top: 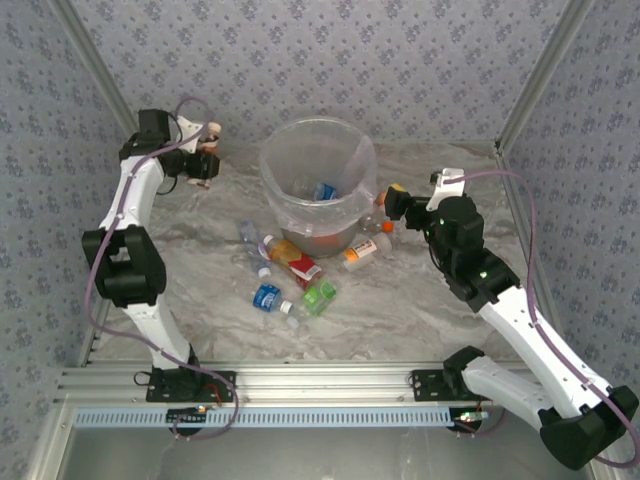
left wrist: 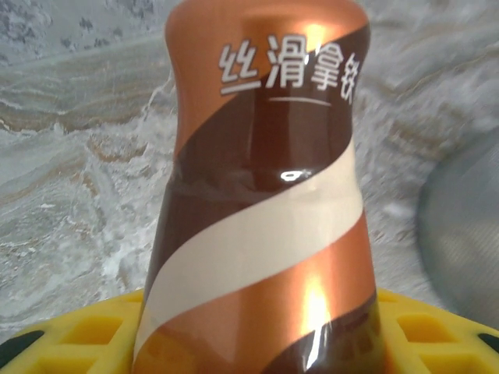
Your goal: Put the plastic bottles in the bin
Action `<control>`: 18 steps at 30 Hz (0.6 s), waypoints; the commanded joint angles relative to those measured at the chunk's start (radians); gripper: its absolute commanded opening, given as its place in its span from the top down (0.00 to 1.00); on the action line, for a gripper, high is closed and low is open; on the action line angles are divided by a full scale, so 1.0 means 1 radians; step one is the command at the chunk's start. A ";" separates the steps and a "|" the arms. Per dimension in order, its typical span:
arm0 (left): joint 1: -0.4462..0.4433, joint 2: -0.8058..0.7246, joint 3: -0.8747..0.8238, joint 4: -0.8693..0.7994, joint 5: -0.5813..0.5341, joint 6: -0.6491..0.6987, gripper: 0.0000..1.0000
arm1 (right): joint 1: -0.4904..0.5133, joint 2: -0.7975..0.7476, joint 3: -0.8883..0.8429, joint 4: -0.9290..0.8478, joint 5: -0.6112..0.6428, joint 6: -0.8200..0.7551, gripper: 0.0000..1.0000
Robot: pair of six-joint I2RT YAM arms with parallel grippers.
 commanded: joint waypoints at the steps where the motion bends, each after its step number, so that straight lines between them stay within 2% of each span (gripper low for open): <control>1: 0.003 -0.110 -0.088 0.154 0.092 -0.170 0.54 | -0.006 0.007 -0.012 0.013 -0.020 0.028 0.00; 4: -0.001 -0.185 -0.171 0.266 0.120 -0.271 0.54 | -0.008 0.016 -0.013 0.024 -0.028 0.031 0.00; 8: -0.032 -0.257 -0.210 0.301 0.109 -0.352 0.54 | -0.007 0.031 -0.010 0.034 -0.044 0.034 0.00; 10: -0.062 -0.296 -0.229 0.313 0.061 -0.389 0.54 | -0.007 0.036 -0.011 0.039 -0.049 0.037 0.00; 14: -0.140 -0.374 -0.240 0.331 -0.134 -0.544 0.52 | -0.007 0.055 -0.011 0.052 -0.056 0.043 0.00; 18: -0.223 -0.431 -0.256 0.396 -0.179 -0.606 0.52 | -0.008 0.073 -0.005 0.062 -0.071 0.050 0.00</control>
